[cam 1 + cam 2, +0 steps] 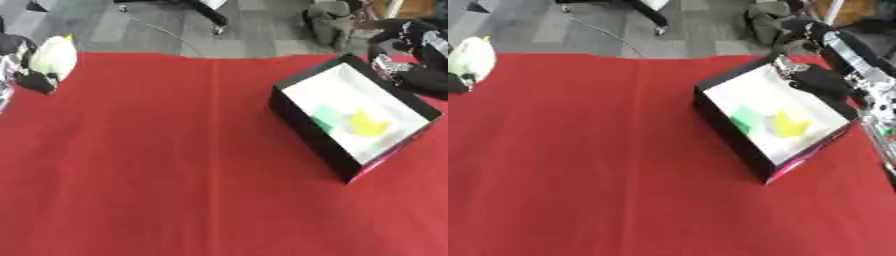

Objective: Pick up the objects with one hand, pass them to the other hand, and then place them into the box on the other side of the table.

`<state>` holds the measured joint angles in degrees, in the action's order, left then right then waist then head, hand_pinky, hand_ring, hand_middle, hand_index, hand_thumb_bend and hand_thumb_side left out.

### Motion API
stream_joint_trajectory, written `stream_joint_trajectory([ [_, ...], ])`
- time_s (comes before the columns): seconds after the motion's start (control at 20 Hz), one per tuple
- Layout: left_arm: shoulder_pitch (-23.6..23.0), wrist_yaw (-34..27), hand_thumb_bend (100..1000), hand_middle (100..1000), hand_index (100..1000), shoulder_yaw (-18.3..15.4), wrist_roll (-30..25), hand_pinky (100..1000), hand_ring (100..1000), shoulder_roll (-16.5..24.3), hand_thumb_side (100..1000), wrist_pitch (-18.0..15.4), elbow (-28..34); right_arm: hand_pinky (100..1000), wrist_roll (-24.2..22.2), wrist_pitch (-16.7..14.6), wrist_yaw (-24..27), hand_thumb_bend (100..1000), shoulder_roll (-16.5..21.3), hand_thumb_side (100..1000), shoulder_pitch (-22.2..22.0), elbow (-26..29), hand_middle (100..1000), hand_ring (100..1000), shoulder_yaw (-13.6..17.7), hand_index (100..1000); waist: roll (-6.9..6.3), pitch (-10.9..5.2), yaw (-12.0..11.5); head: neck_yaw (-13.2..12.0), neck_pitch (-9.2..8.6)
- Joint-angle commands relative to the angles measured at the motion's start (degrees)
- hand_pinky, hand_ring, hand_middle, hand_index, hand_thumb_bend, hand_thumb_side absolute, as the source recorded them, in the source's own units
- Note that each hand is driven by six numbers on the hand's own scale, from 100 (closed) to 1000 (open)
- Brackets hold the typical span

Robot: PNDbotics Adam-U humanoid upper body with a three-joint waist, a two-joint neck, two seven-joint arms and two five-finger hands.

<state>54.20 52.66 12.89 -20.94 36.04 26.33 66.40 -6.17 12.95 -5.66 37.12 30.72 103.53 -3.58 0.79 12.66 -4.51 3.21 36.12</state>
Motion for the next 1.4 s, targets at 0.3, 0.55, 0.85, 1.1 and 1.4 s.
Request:
stream_joint_trajectory([
  [0.3,-3.64,-8.73,100,397,402,3.71,2.52,533,472,3.08,288,-2.58,14.92,1000,-1.15,-1.59,0.91,100,2.13,486,2.4,6.62,784,1000,-0.12,915,-0.08,-1.7,-0.08,3.54,0.22],
  [0.55,-6.68,-12.27,100,381,398,5.16,6.47,524,448,1.13,341,-4.89,21.93,1000,-5.16,-4.95,-0.72,100,1.61,290,6.2,10.86,821,1000,-3.88,920,0.0,-1.92,-0.11,6.05,1.63],
  [0.85,-10.49,-12.48,100,355,396,6.39,11.41,508,427,-2.13,370,-5.78,29.99,972,-10.11,-9.85,-4.74,100,-0.58,100,11.14,11.06,845,1000,-10.24,922,0.19,-2.22,-0.15,7.51,3.03],
  [1.1,-13.4,-8.67,100,333,396,7.82,15.63,504,418,-5.51,376,-6.68,36.84,967,-14.32,-12.77,-8.93,100,-3.48,100,13.25,11.06,860,1000,-14.67,929,0.32,-2.23,-0.23,8.58,3.04],
  [1.4,-16.56,-3.72,100,323,395,9.66,20.63,503,417,-8.47,371,-5.99,43.69,965,-19.33,-12.86,-13.93,100,-5.33,100,15.55,11.04,863,1000,-18.52,947,0.46,-2.22,-0.21,9.58,2.84],
])
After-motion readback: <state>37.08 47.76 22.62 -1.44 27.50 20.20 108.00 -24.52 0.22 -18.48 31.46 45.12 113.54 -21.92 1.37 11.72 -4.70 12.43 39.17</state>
